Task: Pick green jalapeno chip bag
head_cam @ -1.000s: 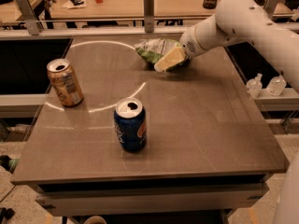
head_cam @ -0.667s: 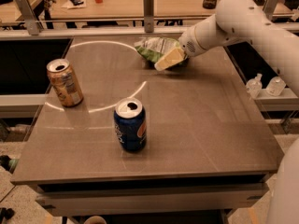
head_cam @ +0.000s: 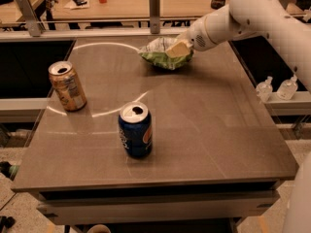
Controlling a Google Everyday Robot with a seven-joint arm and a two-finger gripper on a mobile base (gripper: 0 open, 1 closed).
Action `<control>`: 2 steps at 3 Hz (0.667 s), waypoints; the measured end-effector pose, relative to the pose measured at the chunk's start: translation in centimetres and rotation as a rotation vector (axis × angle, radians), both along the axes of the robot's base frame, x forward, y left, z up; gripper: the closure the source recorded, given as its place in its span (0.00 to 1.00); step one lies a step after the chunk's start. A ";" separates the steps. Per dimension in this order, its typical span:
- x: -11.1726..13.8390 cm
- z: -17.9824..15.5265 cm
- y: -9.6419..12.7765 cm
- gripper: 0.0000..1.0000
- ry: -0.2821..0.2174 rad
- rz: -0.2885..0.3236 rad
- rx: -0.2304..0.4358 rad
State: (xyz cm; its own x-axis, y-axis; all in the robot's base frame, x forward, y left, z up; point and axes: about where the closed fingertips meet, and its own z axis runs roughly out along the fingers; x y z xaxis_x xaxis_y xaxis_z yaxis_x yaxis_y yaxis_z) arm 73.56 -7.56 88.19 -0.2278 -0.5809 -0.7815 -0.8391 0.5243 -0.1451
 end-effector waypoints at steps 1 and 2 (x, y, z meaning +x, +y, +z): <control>-0.4 3.3 -0.3 0.87 -0.048 0.004 0.083; -0.6 7.0 -1.2 1.00 -0.081 0.000 0.225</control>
Offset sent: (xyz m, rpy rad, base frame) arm -0.0109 -0.0343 0.1282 0.4281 -0.1269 -0.0165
